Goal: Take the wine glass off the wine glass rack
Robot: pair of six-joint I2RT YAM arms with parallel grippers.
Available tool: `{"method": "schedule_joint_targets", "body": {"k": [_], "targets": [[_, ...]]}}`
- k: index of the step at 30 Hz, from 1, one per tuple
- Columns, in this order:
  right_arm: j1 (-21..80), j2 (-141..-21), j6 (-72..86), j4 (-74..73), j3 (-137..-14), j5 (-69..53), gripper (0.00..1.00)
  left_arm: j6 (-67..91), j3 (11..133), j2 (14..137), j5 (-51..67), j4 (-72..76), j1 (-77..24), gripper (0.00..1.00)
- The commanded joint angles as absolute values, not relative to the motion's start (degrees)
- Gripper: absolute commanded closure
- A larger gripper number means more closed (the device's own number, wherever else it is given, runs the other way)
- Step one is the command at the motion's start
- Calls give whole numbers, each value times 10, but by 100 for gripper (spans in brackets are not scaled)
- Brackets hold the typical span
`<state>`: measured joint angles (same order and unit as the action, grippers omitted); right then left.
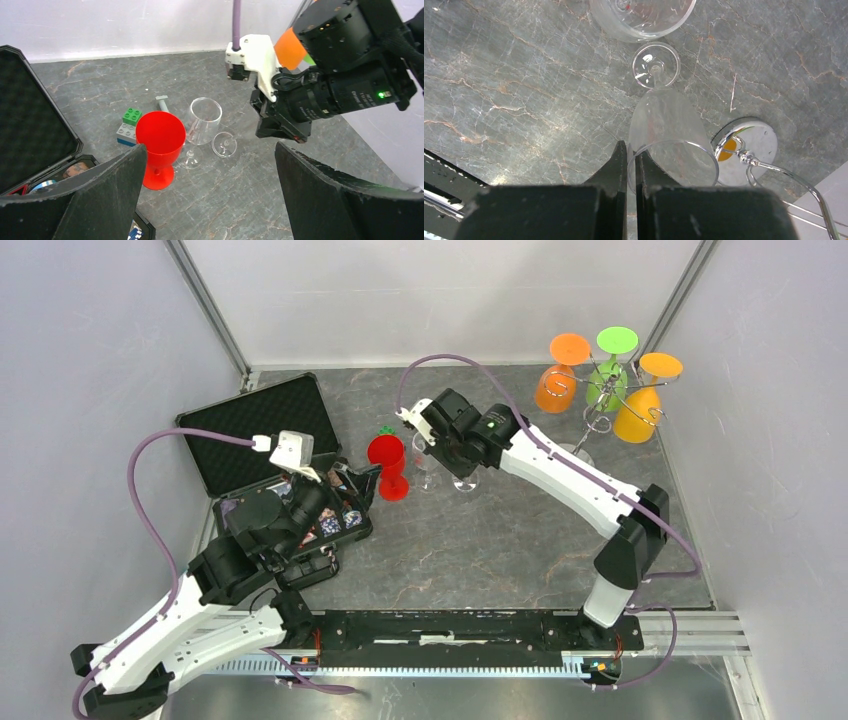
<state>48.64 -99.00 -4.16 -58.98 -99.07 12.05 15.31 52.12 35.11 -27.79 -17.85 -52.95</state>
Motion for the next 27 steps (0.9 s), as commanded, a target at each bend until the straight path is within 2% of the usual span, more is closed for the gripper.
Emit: {"method": "schedule_joint_targets", "body": {"k": [1,8,16,27], "targets": [[488,-1001,-43,-601,-1033,120,100,142,520,349,-253,-171,-527,0],[477,-1013,-44,-608,-1041,122,99,142,520,351,-246,-170,-527,0],[471,-1014,-41,-599,-1059,136,78,136,543,344,-248,-183,-527,0],[465,-1015,-49,-606,-1116,142,71,137,548,345,-249,-182,-527,0]]}}
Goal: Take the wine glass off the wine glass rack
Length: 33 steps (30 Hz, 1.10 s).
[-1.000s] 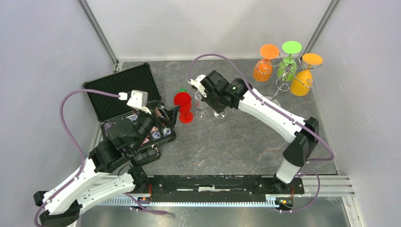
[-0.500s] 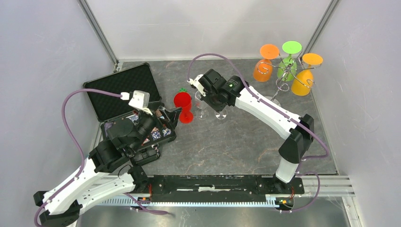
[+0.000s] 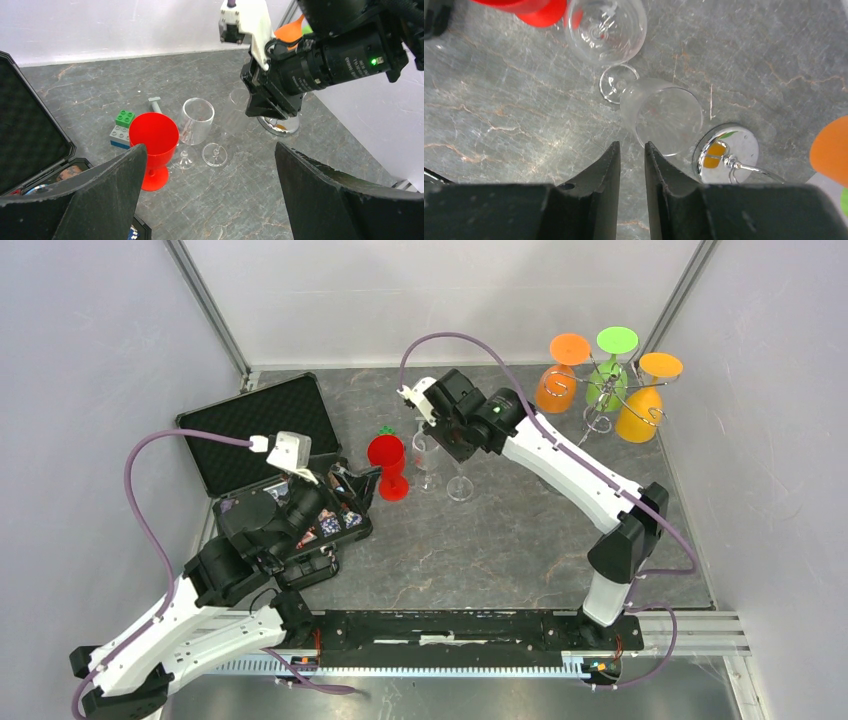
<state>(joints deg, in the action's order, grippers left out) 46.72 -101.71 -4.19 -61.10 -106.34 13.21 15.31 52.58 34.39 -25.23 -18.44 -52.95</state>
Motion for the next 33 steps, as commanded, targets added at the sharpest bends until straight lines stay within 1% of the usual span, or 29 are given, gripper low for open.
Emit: {"method": "schedule_joint_targets", "body": {"k": [1,6,12,15,20,23,26,29,33], "targets": [[465,-1012,-52,-606,-1124,142,70,139,548,345,-249,-182,-527,0],[461,-985,-56,-590,-1144,143,56,169,557,347,-259,-193,-527,0],[454,-926,-55,-534,-1148,177,44,178,557,347,-257,-189,-527,0],[451,-889,-55,-496,-1147,237,37,178,555,351,-255,-188,-527,0],[438,-857,-81,-443,-1139,397,26,179,553,355,-247,-184,-527,0],[431,-865,-132,-424,-1139,510,21,177,550,360,-243,-179,-527,0],[417,-900,-196,-417,-1153,592,17,177,550,365,-239,-177,-527,0],[407,-944,-251,-427,-1180,627,14,177,550,372,-236,-178,-527,0],[396,-992,-289,-438,-1200,647,13,178,548,375,-236,-177,-527,0]]}}
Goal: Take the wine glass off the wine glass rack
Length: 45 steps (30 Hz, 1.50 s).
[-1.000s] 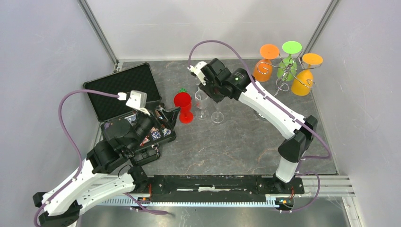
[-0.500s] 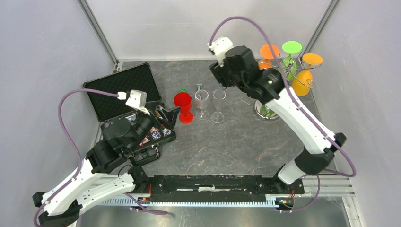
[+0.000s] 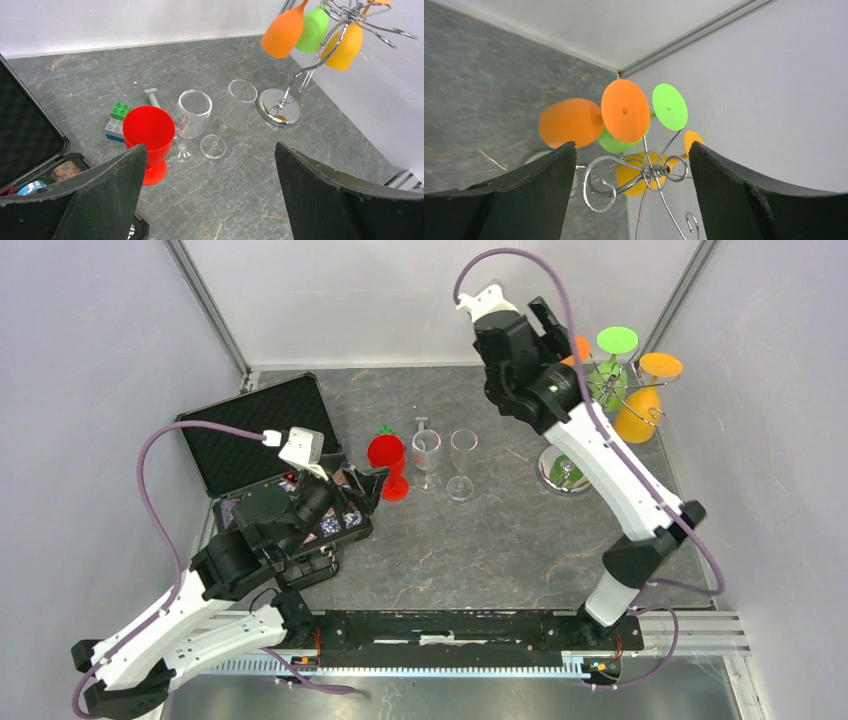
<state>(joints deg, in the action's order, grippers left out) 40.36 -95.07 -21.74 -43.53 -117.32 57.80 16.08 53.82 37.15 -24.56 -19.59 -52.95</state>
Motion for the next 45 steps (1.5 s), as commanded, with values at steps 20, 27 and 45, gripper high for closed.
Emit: {"method": "schedule_joint_targets", "body": {"k": [20,27,45], "targets": [[324,-1066,-321,-381,-1143,652,45,173,539,379,-236,-172,-527,0],[320,-1077,-317,-383,-1133,638,53,171,536,374,-241,-172,-527,0],[299,-1085,-386,-298,-1115,680,62,164,537,376,-244,-170,-527,0]]}}
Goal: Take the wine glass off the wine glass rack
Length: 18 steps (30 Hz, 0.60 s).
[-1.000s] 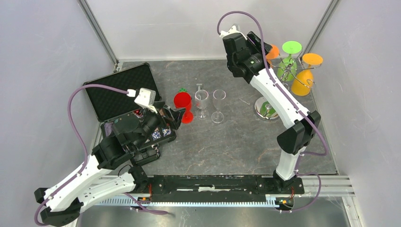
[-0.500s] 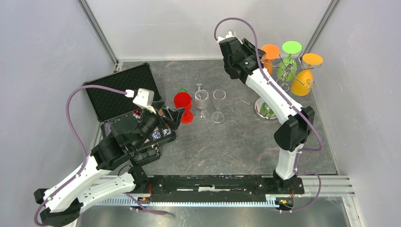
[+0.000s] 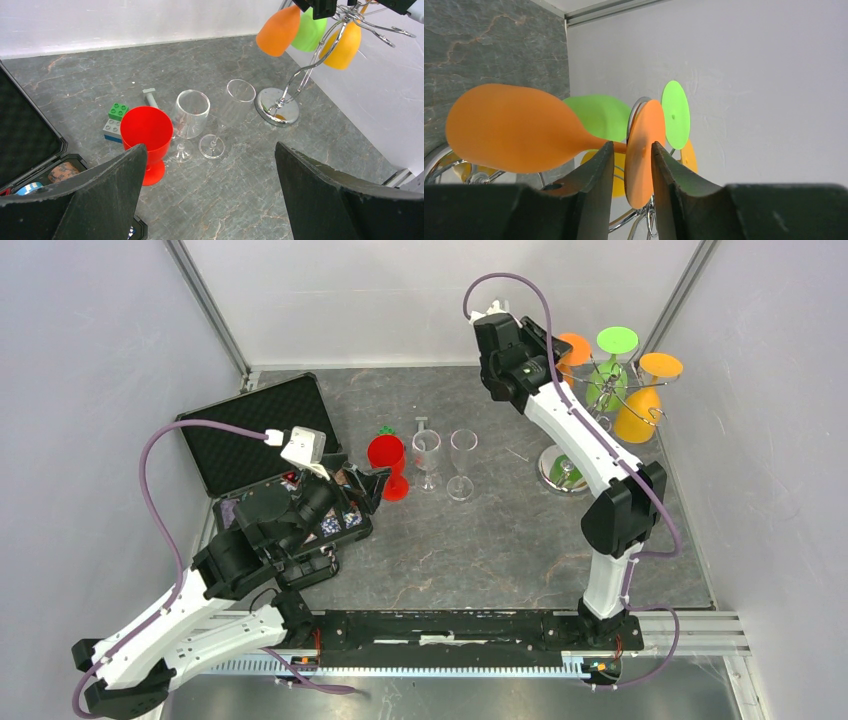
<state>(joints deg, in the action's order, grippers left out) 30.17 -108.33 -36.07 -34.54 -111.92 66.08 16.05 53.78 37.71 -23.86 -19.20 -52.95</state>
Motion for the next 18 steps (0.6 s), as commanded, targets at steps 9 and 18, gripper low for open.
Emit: {"method": "schedule_joint_targets", "body": {"k": [9,18], "targets": [[302,-1064,-406,-289,-1108,699,100,167,535,370,-244,-171,-527,0],[310,-1043,-442,-261,-1115,707,100,171,534,371,-241,-169,-527,0]]}}
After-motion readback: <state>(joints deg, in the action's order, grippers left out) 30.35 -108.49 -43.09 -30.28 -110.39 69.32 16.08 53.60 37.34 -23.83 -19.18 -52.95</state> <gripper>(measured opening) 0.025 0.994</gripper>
